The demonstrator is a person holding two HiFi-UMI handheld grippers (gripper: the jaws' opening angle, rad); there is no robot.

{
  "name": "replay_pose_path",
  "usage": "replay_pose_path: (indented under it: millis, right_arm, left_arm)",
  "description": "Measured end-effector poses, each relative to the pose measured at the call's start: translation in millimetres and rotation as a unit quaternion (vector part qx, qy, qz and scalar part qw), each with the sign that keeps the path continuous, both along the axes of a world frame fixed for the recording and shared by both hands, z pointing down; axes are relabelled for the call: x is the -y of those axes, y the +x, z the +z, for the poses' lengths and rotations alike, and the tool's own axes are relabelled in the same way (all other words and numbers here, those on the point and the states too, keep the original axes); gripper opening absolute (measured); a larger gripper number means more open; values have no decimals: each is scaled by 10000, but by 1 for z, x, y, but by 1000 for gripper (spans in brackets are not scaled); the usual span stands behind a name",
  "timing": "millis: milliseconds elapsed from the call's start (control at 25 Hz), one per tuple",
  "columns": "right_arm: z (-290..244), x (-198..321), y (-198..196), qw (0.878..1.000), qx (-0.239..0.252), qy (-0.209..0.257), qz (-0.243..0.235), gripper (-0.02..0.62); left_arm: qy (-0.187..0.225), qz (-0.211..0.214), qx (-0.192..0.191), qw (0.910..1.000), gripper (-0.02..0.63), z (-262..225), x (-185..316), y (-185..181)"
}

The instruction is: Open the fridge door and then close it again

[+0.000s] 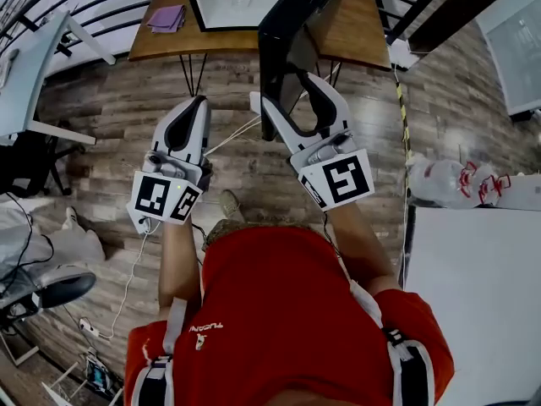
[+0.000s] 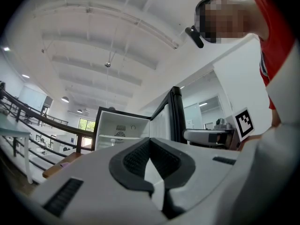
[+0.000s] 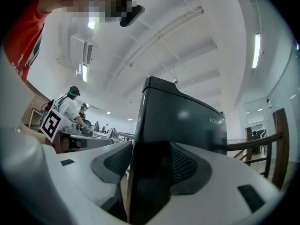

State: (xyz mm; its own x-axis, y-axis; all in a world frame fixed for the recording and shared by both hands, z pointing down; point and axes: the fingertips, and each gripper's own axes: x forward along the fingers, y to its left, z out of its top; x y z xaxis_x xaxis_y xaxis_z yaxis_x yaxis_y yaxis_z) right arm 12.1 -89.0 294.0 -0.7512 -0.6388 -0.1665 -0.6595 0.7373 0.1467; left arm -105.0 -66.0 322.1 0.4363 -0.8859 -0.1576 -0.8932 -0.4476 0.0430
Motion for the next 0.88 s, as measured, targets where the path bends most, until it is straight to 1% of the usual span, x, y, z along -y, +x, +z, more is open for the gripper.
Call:
replay_pose_path:
  millis: [200, 360, 640, 760, 880]
  right_arm:
    - [-1, 22, -42, 10000, -8, -71, 42, 252]
    - [-1, 39, -67, 9999, 50, -110, 72, 252]
    - [-1, 77, -102, 9989, 321, -316, 133, 249]
    - [-2, 94, -112, 9986, 283, -314, 303, 241]
    - [-2, 112, -120, 9983, 195, -256, 476, 213]
  left_arm:
    - [-12, 248, -15, 9997, 9, -5, 30, -34]
    - [-4, 446, -17, 9990, 9, -4, 47, -57]
    - [-12, 783, 41, 9969, 9, -2, 76, -94]
    - [11, 889, 72, 9960, 9, -4, 86, -107]
    - [13, 910, 63, 9958, 9, -6, 99, -120]
